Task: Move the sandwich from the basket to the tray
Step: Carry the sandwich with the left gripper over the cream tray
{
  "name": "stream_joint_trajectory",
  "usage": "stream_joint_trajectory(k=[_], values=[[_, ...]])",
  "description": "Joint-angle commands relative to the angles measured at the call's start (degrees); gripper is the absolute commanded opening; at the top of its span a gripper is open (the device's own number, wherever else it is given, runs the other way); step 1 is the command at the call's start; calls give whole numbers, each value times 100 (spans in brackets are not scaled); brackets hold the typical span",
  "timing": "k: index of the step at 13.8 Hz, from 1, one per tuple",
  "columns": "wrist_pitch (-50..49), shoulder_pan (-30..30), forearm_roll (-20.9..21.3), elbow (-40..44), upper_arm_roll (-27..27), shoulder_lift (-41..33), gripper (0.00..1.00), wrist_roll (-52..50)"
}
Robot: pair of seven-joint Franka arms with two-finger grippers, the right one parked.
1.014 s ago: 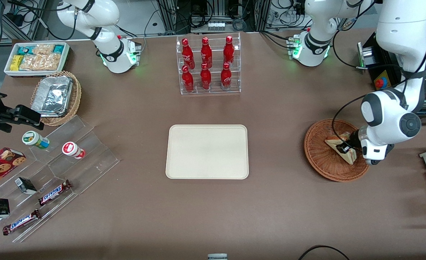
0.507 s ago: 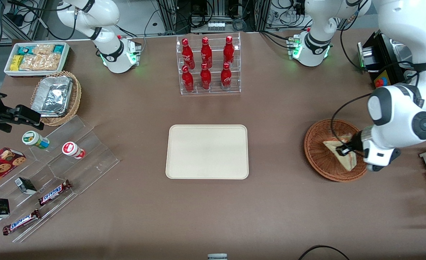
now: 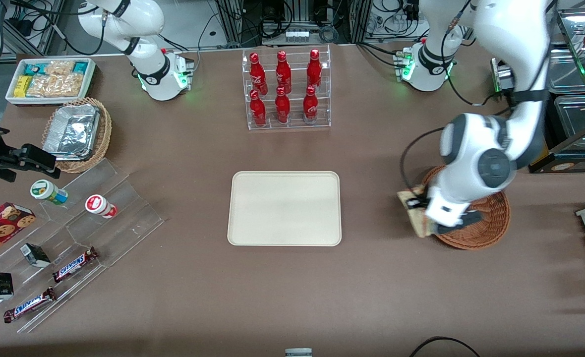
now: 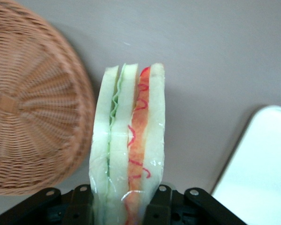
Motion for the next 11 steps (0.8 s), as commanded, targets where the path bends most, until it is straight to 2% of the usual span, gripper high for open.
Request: stream_joint_trajectory(k=[1,3,5,11], values=[[-108,-695,29,768,88,666,35,-90],[-73,-1047,20,1120,80,973,42,-64],[-72,-1311,11,1655,-95,1482,42,-229],[156,-1365,20,2431,-580,2476,40,-512]])
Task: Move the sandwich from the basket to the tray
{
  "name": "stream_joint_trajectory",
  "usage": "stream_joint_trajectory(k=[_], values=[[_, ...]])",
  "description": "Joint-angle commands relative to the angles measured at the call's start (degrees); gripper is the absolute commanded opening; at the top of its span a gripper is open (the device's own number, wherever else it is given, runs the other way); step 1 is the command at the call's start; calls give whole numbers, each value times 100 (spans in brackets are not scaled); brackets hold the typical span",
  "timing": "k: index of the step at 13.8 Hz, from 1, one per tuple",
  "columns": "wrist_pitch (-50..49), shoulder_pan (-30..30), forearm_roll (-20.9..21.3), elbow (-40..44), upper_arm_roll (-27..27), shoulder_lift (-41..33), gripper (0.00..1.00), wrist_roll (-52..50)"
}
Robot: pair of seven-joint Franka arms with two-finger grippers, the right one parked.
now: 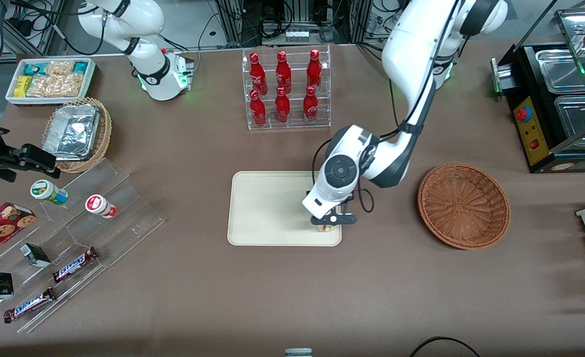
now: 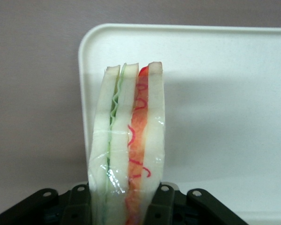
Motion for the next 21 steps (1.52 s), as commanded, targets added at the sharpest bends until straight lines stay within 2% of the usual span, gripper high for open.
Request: stream_joint_trajectory(k=[1,7,8,9,10,13,15,21], values=[[93,-6,24,484,-94,509,41,-103],[296,-33,50,475,-165,616,43,-279],[296,-33,59,475,-165,624,51,-270],[296,-42,68,475,-165,616,67,-270],[270,-42,76,484,-157,581,75,-288],[60,19,129,440,-104,266,89,-462],[-554,81,147,431,62,-68,99,-420],[-1257,90,138,-244,1072,-1473,100,-411]])
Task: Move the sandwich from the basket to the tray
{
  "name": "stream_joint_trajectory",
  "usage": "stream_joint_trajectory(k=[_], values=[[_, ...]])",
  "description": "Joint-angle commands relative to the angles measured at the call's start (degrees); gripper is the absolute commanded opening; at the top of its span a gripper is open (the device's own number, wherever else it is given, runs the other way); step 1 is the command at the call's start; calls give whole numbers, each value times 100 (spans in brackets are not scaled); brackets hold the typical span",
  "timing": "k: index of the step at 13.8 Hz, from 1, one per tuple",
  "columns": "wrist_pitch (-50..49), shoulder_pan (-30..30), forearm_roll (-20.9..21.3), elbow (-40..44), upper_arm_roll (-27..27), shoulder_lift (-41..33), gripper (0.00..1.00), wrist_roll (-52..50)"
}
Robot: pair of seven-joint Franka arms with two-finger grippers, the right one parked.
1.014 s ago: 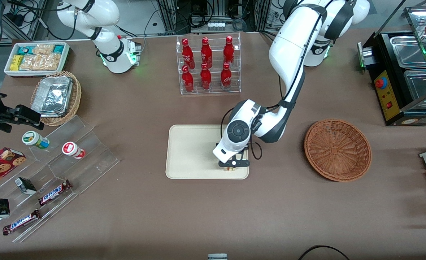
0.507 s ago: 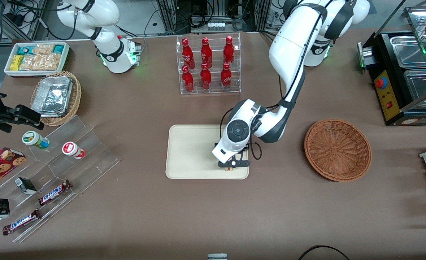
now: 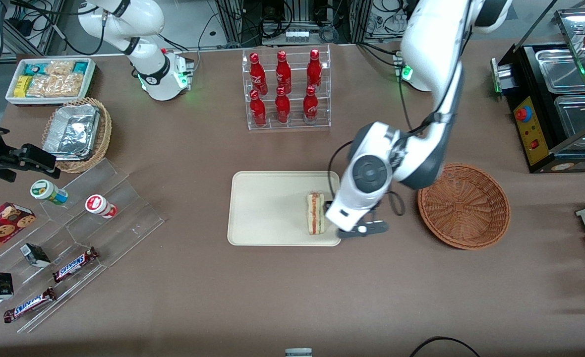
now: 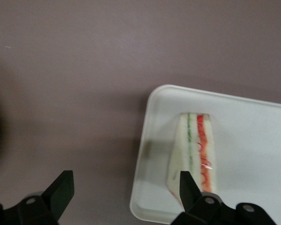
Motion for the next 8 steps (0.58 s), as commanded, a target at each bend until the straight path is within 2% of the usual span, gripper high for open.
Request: stream_joint_trajectory(k=[1,5,8], values=[[-581,12,82,-552,461,-884,100,-80],[-1189,581,213,-552,709,-1464,100,394],[-1585,1179,293,-587,700,-1912,100,1359]])
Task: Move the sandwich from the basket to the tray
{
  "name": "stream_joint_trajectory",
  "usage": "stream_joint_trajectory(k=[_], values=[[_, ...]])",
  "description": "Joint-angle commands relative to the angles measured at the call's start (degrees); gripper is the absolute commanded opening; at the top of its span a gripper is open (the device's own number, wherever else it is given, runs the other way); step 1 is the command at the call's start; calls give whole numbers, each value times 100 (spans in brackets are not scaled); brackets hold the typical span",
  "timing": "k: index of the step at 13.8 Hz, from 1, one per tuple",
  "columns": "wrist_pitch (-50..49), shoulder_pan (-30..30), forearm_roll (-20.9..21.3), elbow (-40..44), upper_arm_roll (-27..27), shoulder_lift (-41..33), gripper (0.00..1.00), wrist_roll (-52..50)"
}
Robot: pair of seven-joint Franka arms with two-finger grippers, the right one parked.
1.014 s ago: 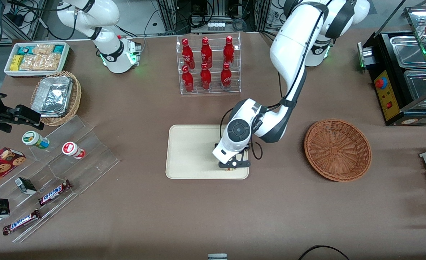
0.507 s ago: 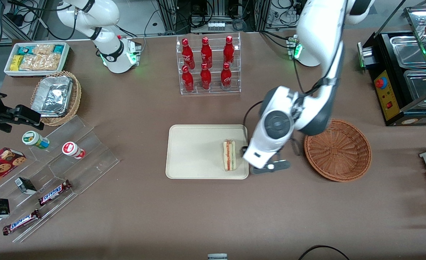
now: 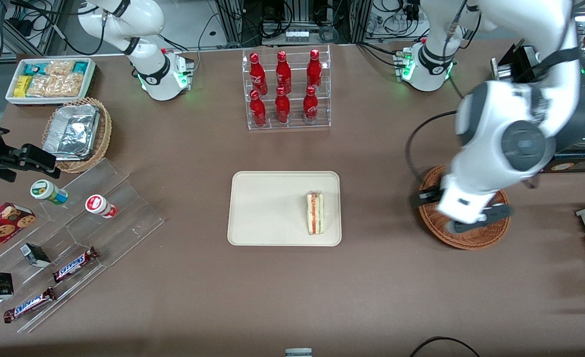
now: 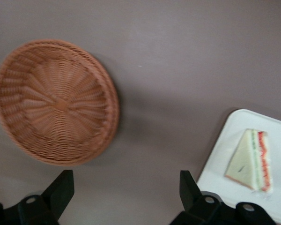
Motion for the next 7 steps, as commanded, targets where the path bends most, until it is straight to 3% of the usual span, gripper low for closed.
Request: stream_joint_trajectory(k=[1,4,7], values=[[-309,464,103,-239,-49,-489,100,688],[-643,746,322,-196,-92,-779,100,945],[-951,1483,332,-204,-653,-1262,100,945]])
